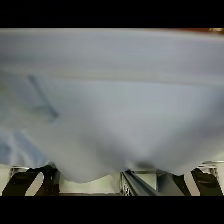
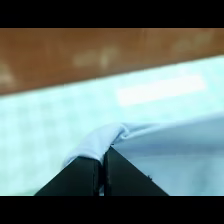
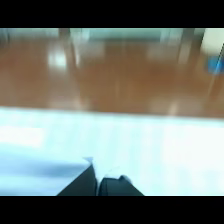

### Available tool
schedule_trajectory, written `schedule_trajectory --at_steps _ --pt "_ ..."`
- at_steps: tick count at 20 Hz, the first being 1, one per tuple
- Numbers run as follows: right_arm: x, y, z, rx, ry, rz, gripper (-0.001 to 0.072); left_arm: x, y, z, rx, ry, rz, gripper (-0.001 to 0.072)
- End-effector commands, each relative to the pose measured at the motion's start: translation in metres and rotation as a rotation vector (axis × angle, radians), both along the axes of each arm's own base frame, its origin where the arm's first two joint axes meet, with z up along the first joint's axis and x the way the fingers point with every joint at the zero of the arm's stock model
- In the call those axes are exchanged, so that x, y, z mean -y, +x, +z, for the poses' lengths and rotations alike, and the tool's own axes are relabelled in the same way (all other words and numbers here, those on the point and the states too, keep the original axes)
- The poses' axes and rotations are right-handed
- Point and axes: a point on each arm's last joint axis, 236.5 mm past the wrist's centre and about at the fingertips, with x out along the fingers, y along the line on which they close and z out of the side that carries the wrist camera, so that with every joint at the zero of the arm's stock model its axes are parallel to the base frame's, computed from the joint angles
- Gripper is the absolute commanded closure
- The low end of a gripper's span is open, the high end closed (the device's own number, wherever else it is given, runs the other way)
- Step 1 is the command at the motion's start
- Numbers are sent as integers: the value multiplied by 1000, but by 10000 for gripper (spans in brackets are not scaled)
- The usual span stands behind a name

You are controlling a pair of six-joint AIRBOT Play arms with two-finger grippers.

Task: Fold the shirts.

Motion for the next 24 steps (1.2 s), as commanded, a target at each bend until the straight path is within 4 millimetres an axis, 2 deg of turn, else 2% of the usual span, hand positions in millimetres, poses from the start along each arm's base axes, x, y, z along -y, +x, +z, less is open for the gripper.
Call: schedule_trajectory --at_steps 1,4,5,8,12,15,18,19,20,21,23,24 --pt "5 36 -70 -180 65 8 688 23 45 -98 -289 -101 -84 677" --pt "19 89 -138 -276 126 -23 688 34 103 -178 -437 -175 -94 677" --pt "25 108 -160 -308 148 -39 688 34 123 -199 -463 -180 -86 677" --pt "43 172 -221 -404 197 -74 688 40 187 -252 -502 -216 -36 676" --pt "56 268 -287 -428 352 -110 688 45 255 -319 -508 -281 55 676" --pt "65 330 -333 -460 495 -162 687 53 281 -350 -541 -348 86 676" --pt "54 367 -366 -540 631 -138 686 68 293 -360 -584 -460 90 662" --pt "52 376 -371 -560 664 -124 657 68 297 -359 -584 -472 92 551" --pt "51 381 -373 -576 689 -109 423 64 300 -355 -583 -477 93 260" --pt "54 382 -371 -595 701 -90 74 58 300 -350 -591 -486 97 9" --pt "73 367 -359 -649 691 -47 91 31 286 -340 -666 -465 69 5" --pt "89 347 -356 -707 664 -27 91 10 270 -342 -739 -430 61 5"
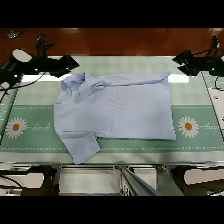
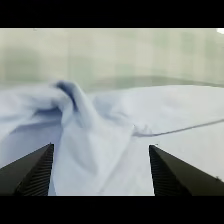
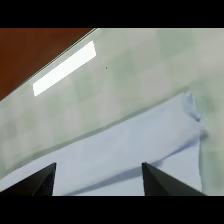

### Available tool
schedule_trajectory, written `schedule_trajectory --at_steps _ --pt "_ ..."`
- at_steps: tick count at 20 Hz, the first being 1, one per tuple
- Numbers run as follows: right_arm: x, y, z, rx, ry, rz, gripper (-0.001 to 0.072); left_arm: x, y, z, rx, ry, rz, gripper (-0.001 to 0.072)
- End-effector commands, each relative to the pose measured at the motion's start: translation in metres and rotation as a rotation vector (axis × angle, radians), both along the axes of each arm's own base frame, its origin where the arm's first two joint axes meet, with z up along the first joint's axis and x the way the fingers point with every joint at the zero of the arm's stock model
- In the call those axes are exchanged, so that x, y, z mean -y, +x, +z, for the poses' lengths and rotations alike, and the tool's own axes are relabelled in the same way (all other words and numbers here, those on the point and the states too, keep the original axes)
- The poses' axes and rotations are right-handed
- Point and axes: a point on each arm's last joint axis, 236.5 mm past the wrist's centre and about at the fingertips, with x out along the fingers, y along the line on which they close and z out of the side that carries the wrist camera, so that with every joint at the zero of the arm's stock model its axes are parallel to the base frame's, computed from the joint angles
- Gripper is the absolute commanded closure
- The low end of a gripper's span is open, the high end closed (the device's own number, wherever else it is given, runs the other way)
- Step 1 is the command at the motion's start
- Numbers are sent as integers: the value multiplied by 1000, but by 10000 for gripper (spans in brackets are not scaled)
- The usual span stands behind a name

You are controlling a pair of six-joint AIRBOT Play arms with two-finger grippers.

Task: Fold the shirts.

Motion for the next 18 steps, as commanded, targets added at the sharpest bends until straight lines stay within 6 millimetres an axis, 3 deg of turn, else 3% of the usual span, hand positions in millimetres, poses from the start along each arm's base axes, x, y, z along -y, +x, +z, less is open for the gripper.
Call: schedule_trajectory --at_steps 1,3,5,6,8,10,13,14,16,18 --pt "31 -49 -4 -154 13 141 92 -51 -47 -8 -213 28 -77 5" --pt "68 -116 -24 -345 -84 174 92 -98 -120 -36 -469 104 -124 7" --pt "82 -170 -45 -418 -126 96 92 -115 -190 -59 -649 82 -110 8" --pt "72 -188 -54 -399 -102 39 92 -113 -216 -69 -678 53 -75 7" --pt "30 -222 -69 -299 -40 -14 92 -111 -254 -91 -655 52 16 7" --pt "-1 -255 -84 -264 3 -55 92 -111 -278 -108 -624 61 83 7" --pt "-28 -283 -95 -265 53 -65 92 -100 -310 -125 -692 22 91 7" --pt "-33 -288 -95 -267 57 -48 92 -96 -312 -129 -693 7 98 7" --pt "-38 -292 -94 -274 64 -26 92 -78 -293 -127 -606 -92 112 7" --pt "-27 -287 -94 -257 27 -48 92 -61 -277 -125 -533 -162 125 7"
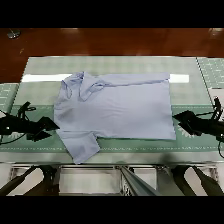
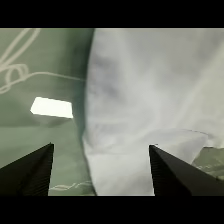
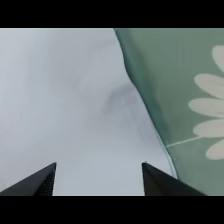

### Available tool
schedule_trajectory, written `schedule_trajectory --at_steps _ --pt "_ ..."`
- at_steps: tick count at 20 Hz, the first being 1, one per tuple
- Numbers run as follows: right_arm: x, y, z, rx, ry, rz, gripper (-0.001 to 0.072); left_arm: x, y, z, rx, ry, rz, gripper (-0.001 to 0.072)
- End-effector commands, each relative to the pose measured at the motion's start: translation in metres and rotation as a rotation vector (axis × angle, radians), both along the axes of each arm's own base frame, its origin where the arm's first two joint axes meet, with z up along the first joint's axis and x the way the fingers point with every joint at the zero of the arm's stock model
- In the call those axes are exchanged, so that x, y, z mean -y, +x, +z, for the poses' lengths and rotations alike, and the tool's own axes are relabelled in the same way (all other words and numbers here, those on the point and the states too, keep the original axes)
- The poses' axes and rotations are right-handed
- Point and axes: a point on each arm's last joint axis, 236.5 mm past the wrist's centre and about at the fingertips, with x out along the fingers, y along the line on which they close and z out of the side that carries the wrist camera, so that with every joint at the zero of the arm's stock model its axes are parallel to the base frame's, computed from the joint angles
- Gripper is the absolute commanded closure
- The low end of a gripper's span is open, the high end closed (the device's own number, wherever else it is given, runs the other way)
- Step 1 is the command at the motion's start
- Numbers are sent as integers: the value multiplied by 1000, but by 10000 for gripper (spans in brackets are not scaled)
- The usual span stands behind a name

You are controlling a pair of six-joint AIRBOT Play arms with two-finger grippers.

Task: Fold the shirts.

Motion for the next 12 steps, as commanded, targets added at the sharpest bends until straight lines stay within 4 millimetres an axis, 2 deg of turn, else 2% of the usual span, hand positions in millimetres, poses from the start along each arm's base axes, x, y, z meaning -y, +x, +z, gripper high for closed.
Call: schedule_trajectory --at_steps 1,3,4,5,6,7,10,12 --pt "23 1 -3 22 -84 -56 92 25 13 -8 88 -62 51 7" --pt "68 -7 5 -28 -182 -139 92 34 19 -13 115 -45 42 8" --pt "80 -19 4 -74 -215 -135 92 42 24 -11 140 -55 31 11" --pt "86 -35 -3 -141 -226 -148 92 49 26 -8 168 -68 -2 126" --pt "88 -51 -12 -217 -232 -160 92 53 25 -8 178 -69 -29 532" --pt "82 -66 -21 -282 -220 -145 92 55 25 -7 182 -72 -43 678" --pt "42 -88 -39 -372 -112 -85 92 58 21 -2 187 -92 -83 678" --pt "26 -86 -42 -375 -95 -17 92 59 21 1 189 -98 -89 677"
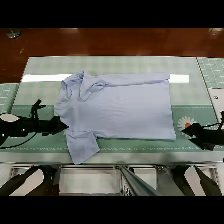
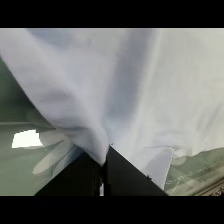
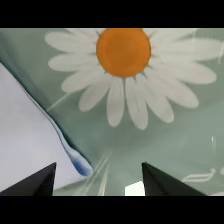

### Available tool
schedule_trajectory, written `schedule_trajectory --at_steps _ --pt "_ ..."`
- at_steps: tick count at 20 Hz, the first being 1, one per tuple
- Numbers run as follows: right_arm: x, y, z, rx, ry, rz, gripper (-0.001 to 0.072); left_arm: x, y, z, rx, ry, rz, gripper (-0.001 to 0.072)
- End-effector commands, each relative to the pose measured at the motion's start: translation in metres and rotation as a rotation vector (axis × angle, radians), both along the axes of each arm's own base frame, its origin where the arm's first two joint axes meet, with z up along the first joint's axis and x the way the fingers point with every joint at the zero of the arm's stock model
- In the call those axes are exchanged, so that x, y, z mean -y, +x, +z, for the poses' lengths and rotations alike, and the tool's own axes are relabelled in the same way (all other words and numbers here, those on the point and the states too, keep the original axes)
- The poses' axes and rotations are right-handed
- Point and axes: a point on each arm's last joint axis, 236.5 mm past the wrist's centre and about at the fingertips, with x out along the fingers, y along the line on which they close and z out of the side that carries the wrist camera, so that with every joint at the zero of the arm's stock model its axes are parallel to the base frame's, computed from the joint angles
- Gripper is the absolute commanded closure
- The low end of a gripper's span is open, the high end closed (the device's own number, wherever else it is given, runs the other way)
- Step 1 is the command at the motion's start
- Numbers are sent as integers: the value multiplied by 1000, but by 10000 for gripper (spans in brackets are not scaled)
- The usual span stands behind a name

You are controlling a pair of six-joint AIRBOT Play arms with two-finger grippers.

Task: Fold the shirts.

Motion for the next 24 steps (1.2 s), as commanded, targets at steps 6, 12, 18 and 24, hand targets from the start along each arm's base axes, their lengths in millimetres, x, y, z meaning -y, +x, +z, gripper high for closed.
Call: schedule_trajectory --at_steps 6,12,18,24 --pt "-58 14 -26 -41 193 108 92 6 0 5 14 -18 -29 677" --pt "-92 80 -10 117 220 208 687 9 18 16 73 -49 9 677" --pt "-76 207 210 605 39 392 689 10 141 256 700 -172 38 678" --pt "-72 142 521 1252 -480 431 688 -8 98 532 1280 244 -22 678"
